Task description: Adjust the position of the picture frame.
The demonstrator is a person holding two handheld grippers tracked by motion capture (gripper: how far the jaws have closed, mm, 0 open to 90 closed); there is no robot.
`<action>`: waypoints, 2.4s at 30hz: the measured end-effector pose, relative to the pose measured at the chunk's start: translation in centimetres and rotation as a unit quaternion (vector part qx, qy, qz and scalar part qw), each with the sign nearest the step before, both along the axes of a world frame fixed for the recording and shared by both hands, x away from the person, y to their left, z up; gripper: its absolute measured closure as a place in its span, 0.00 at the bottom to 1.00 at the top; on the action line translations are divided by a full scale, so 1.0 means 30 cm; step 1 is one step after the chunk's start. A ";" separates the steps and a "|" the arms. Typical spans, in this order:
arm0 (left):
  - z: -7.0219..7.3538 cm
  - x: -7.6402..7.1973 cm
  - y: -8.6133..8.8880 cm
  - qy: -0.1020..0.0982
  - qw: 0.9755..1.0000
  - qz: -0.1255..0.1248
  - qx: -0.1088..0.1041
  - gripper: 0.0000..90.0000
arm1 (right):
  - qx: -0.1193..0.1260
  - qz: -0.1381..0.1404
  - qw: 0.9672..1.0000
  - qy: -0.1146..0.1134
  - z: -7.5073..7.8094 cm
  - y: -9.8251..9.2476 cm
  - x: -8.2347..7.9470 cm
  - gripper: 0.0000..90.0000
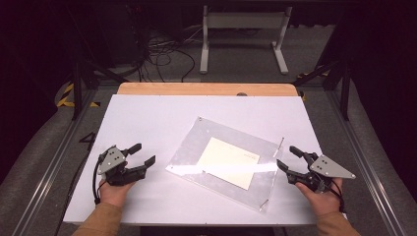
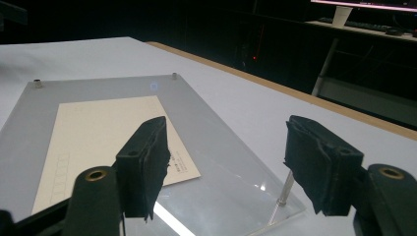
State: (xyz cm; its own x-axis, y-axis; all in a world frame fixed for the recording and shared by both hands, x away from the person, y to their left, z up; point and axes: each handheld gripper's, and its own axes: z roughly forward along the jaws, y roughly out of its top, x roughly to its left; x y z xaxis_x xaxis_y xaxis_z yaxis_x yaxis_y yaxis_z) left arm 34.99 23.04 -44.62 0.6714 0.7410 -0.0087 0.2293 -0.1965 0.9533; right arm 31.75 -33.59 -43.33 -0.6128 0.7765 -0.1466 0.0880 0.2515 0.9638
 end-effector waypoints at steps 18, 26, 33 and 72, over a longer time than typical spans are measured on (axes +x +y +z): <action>0.012 0.041 -0.071 0.051 0.998 -0.031 0.028 0.38 | -0.023 -0.033 0.997 0.073 -0.003 -0.014 -0.010 0.53; 0.005 0.043 -0.063 0.063 0.997 -0.034 0.019 0.39 | -0.024 -0.069 0.989 0.127 -0.004 -0.035 0.088 0.65; -0.001 0.038 -0.050 0.068 0.997 -0.031 0.014 0.39 | -0.035 -0.089 0.981 0.166 -0.028 -0.025 0.172 0.75; -0.018 -0.053 0.047 0.081 0.997 0.003 0.017 0.39 | -0.106 -0.089 0.976 0.167 0.060 0.116 0.568 0.95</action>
State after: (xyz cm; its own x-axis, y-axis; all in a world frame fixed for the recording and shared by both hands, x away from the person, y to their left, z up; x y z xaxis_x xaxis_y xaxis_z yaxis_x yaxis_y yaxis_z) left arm 33.40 24.43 -45.16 0.6592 0.7463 -0.0920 0.3807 -0.2257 0.8967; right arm 48.78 -30.11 -41.51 -0.5115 0.8493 -0.1307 0.4496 0.3941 0.8016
